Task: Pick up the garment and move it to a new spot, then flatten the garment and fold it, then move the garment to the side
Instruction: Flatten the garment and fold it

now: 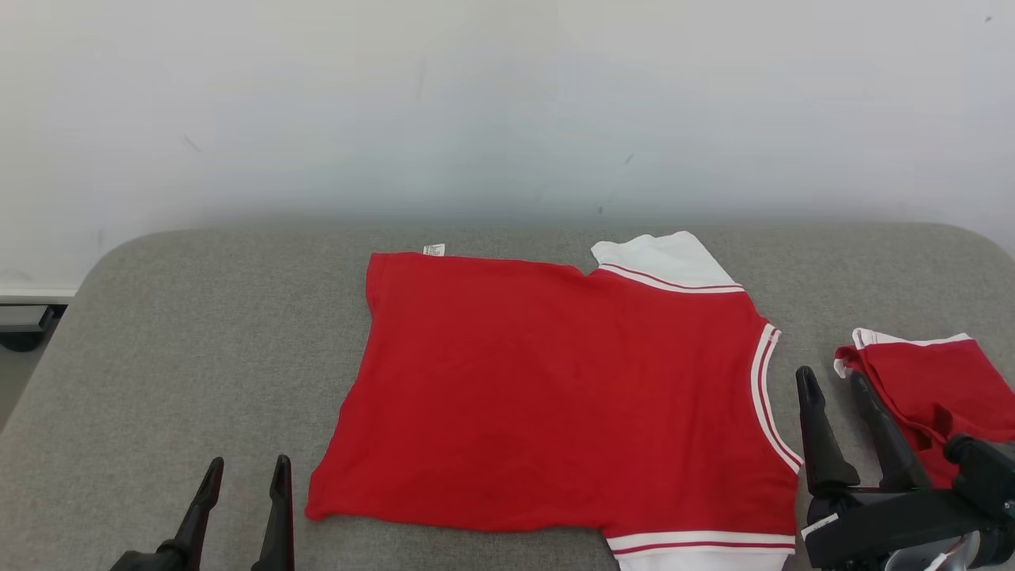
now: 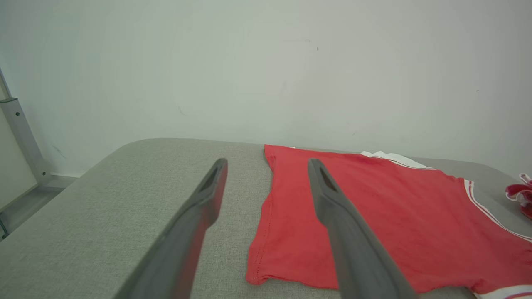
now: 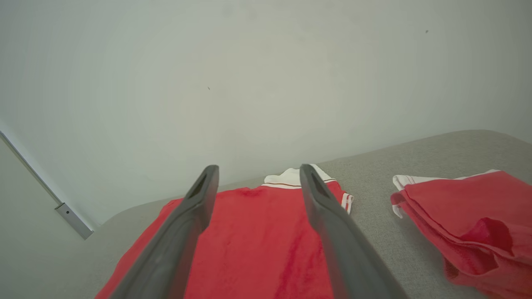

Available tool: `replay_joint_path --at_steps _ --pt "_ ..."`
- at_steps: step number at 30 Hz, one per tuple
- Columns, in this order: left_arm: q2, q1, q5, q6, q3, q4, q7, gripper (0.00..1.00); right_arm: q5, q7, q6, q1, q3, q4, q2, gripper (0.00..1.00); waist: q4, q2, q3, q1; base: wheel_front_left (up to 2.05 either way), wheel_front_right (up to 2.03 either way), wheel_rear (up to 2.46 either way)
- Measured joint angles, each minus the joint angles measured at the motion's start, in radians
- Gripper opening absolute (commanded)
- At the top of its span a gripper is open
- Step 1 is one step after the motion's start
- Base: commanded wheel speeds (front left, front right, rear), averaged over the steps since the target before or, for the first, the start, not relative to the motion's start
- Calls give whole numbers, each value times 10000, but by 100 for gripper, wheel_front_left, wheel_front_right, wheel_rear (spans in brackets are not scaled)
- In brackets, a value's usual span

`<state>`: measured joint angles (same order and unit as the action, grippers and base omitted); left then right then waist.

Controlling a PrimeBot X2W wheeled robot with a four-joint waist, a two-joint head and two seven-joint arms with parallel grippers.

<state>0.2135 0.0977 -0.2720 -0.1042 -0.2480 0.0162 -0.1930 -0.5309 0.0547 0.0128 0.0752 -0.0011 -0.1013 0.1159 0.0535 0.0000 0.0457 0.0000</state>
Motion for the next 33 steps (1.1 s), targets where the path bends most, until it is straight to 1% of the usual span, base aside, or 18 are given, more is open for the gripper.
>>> replay_joint_path --at_steps 12,20,22,33 --pt "82 -3 19 0 -59 263 359 100 0 276 -128 -46 29 221 -19 100 -62 0 -165 0 0 0 0" --pt "142 -13 67 -2 -50 297 518 100 2 437 -144 -142 77 414 -35 100 -95 0 -157 0 0 0 0" --pt "176 -14 77 -4 -33 305 533 100 2 514 -217 -241 104 454 -42 100 -119 0 -138 0 0 0 0" --pt "178 -14 75 -6 -44 328 763 100 35 587 -276 -238 270 748 -65 100 -180 0 -79 0 0 0 0"
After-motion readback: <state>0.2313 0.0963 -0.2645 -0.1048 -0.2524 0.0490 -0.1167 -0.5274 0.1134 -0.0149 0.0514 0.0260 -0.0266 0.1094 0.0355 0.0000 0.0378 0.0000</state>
